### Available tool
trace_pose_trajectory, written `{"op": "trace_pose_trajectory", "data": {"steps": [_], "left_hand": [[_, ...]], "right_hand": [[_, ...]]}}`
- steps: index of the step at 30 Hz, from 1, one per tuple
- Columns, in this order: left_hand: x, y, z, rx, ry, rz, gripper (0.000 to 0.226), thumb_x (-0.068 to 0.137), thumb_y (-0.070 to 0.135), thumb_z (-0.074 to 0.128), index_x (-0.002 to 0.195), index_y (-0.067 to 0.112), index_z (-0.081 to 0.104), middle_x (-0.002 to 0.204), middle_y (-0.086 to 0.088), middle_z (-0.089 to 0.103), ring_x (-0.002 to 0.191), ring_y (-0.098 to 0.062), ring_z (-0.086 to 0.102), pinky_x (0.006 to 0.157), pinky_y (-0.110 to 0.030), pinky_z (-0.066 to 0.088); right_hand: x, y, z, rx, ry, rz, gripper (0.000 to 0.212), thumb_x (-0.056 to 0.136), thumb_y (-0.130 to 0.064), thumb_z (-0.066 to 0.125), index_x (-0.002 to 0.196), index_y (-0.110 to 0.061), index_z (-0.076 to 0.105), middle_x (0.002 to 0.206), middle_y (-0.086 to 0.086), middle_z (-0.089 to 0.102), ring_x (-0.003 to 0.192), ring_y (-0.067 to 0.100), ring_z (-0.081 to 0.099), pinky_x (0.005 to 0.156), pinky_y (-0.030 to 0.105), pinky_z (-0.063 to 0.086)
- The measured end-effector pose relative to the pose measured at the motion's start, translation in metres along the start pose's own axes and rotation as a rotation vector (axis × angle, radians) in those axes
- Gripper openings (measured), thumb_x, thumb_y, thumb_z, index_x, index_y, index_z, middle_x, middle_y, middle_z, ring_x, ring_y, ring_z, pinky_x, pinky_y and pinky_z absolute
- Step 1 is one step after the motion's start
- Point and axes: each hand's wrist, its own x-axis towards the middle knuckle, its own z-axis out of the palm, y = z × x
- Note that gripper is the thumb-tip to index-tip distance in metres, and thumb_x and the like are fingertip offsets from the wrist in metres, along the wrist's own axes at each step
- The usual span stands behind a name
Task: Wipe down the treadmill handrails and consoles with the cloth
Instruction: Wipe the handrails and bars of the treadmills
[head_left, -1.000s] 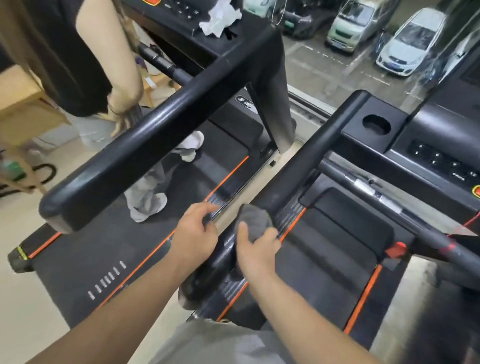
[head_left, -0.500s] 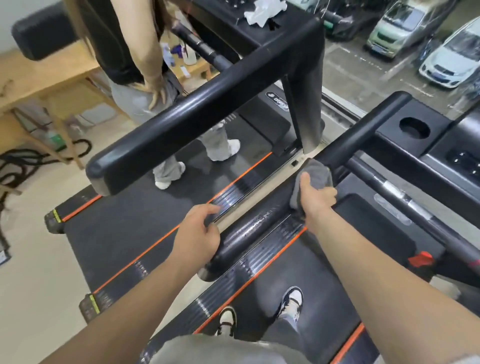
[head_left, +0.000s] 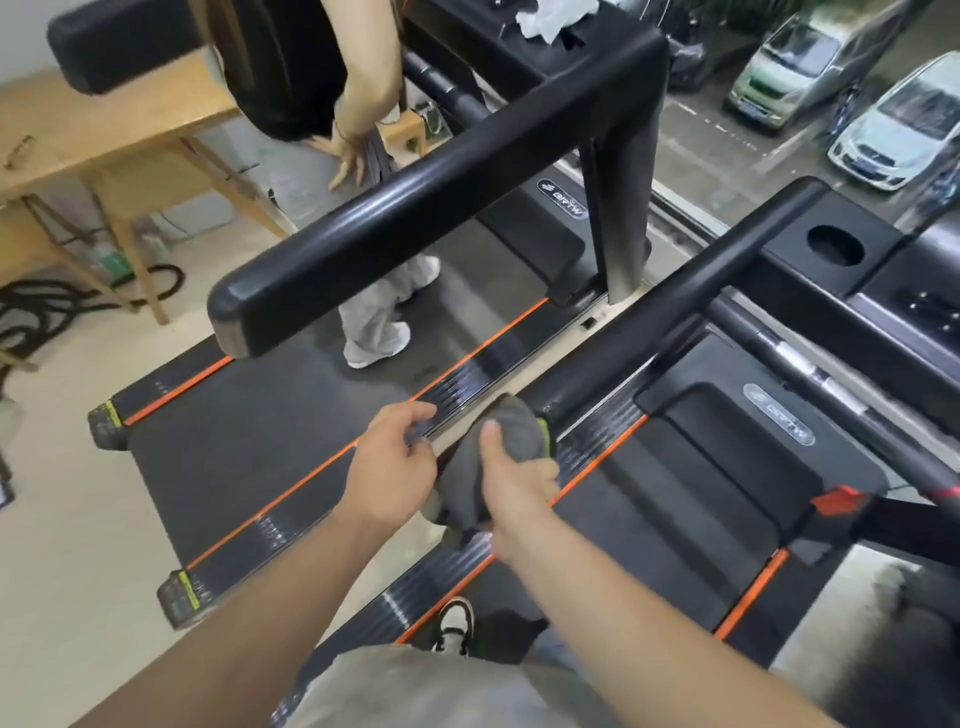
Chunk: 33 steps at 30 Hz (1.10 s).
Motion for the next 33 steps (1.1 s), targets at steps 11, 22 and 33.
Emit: {"op": "trace_pose_trajectory", "data": {"steps": [11,22,33], "left_hand": [[-0.023,-0.033,-0.022,-0.040,0.007,-0.083,0.042,0.093,-0.005,0.051,0.120,0.025,0.064,0.124,0.008,0.059,0.124,-0.015,0.056,0.113,-0.036,0.042],[-0.028,-0.044,-0.030,-0.048,0.025,-0.084,0.044,0.090,-0.007,0.049,0.120,0.021,0.065,0.124,0.007,0.062,0.121,-0.013,0.058,0.110,-0.040,0.045],[-0.033,-0.040,-0.035,-0.053,-0.004,-0.060,0.043,0.094,-0.006,0.048,0.123,0.022,0.064,0.127,0.010,0.060,0.122,-0.009,0.057,0.112,-0.035,0.044]], "right_hand": [[0.008,0.017,0.002,0.418,-0.070,0.113,0.089,0.060,-0.078,0.082,0.119,-0.028,0.038,0.130,-0.003,0.046,0.115,0.020,0.056,0.101,0.043,0.051],[-0.028,0.047,0.034,0.790,-0.356,0.376,0.102,0.065,-0.097,0.055,0.136,-0.023,0.059,0.129,0.011,0.067,0.114,0.035,0.067,0.096,0.055,0.056],[0.035,-0.023,-0.019,0.487,-0.021,0.085,0.113,0.046,-0.089,0.079,0.126,-0.027,0.029,0.125,-0.001,0.055,0.110,0.026,0.063,0.093,0.053,0.058]]}}
